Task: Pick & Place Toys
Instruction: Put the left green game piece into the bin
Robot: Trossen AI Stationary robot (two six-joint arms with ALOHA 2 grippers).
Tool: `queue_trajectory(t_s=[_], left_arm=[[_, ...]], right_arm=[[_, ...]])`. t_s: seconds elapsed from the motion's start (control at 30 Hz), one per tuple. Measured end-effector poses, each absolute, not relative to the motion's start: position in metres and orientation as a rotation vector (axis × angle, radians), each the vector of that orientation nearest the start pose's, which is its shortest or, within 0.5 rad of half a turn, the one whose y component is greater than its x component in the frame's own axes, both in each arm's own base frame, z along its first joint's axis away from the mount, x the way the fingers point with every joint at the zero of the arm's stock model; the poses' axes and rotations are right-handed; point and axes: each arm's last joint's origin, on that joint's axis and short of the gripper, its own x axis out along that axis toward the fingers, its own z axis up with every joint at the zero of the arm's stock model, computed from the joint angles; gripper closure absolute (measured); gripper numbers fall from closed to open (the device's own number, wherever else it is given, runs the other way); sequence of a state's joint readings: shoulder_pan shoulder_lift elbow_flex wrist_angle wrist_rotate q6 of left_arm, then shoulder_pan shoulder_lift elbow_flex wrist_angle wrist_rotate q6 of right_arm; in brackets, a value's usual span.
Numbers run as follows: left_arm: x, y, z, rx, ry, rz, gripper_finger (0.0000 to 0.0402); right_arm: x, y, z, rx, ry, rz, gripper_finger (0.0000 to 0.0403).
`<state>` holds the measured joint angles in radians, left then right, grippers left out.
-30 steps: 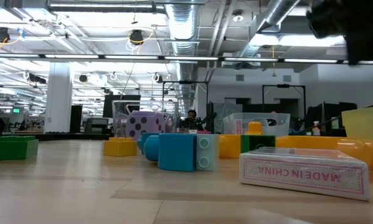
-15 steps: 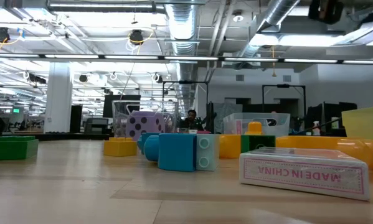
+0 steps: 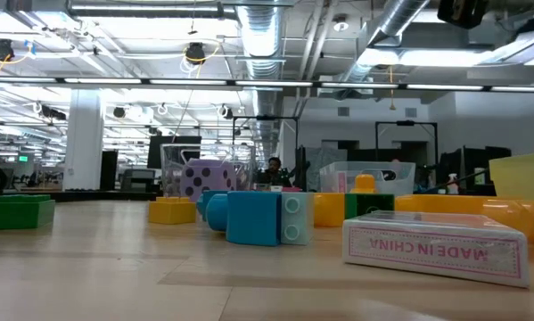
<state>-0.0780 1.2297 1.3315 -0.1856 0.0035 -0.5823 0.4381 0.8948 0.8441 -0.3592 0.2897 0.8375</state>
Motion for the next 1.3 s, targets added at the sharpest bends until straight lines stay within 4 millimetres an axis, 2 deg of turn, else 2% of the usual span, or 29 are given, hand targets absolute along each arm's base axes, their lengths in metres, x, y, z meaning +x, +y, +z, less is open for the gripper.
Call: queue_trajectory(t_s=[0.27, 0.5, 0.63, 0.77, 0.9, 1.07, 1.3], left_arm=[[0.265, -0.021, 0.429, -0.578, 0.104, -0.047, 0.0042], [0.264, -0.019, 0.421, -0.567, 0.159, 0.043, 0.0042], [0.261, -0.022, 0.409, -0.567, 0.289, 0.075, 0.0042], [0.261, -0.024, 0.392, -0.647, 0.456, 0.084, 0.0042], [0.271, -0.033, 0.372, -0.658, 0.635, 0.0, 0.0042], [0.29, -0.049, 0.35, -0.548, 0.767, -0.174, 0.004], [0.291, -0.066, 0.317, -0.125, 0.963, -0.345, 0.0032]], right_arm=[[0.176, 0.073, 0.319, 0.696, 0.417, -0.026, 0.035], [0.176, 0.073, 0.319, 0.713, 0.415, -0.027, 0.0334], [0.176, 0.073, 0.319, 0.735, 0.415, -0.031, 0.0296], [0.176, 0.072, 0.318, 0.748, 0.42, -0.043, 0.024], [0.177, 0.071, 0.318, 0.752, 0.417, -0.051, 0.0186], [0.177, 0.07, 0.319, 0.754, 0.414, -0.049, 0.0148], [0.177, 0.071, 0.319, 0.765, 0.426, -0.031, 0.0143]])
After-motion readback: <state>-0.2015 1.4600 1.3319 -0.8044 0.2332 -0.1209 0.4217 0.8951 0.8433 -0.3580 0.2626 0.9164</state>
